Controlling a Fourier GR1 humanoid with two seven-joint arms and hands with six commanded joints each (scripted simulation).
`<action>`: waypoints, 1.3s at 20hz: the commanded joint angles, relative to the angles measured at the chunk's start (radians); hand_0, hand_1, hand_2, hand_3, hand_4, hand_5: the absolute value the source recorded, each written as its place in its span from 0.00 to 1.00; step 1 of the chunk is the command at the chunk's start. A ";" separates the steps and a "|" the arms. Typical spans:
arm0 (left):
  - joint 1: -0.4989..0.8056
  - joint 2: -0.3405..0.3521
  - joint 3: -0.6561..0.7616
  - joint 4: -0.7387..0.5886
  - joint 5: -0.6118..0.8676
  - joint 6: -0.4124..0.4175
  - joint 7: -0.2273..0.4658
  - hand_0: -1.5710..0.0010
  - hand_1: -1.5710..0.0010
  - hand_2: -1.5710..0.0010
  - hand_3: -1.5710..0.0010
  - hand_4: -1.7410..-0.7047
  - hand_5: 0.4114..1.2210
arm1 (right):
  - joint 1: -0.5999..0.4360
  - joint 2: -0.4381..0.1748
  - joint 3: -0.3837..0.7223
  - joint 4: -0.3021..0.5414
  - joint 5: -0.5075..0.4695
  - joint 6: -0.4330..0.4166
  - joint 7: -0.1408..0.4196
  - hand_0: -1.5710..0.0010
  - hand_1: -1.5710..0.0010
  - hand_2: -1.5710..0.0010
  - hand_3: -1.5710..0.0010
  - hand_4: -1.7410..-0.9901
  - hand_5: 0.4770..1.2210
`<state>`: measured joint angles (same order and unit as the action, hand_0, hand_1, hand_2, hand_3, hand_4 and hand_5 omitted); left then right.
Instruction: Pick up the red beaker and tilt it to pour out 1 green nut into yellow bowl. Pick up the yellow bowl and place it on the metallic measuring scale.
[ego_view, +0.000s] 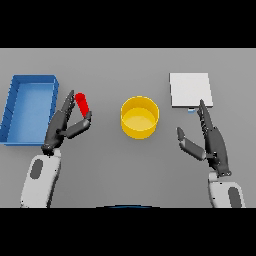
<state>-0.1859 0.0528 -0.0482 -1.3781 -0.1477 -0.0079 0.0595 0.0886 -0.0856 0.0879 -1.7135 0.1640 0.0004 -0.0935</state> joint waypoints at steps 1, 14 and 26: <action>-0.024 0.001 0.012 0.043 0.001 0.002 -0.012 1.00 1.00 1.00 1.00 0.37 0.39 | 0.002 -0.003 -0.006 0.011 -0.003 0.001 -0.008 1.00 1.00 1.00 1.00 0.55 0.28; -0.237 -0.004 0.076 0.327 0.007 0.003 -0.087 1.00 1.00 1.00 1.00 0.41 0.37 | -0.001 -0.001 -0.014 0.019 -0.010 0.000 -0.005 1.00 1.00 1.00 1.00 0.56 0.28; -0.320 -0.053 0.107 0.458 -0.025 0.106 -0.186 0.29 0.28 0.28 0.28 0.29 0.83 | -0.007 -0.006 -0.019 0.016 -0.012 -0.001 0.008 1.00 1.00 1.00 1.00 0.60 0.28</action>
<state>-0.5057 -0.0007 0.0593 -0.9205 -0.1733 0.0969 -0.1307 0.0822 -0.0918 0.0692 -1.6970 0.1523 -0.0004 -0.0856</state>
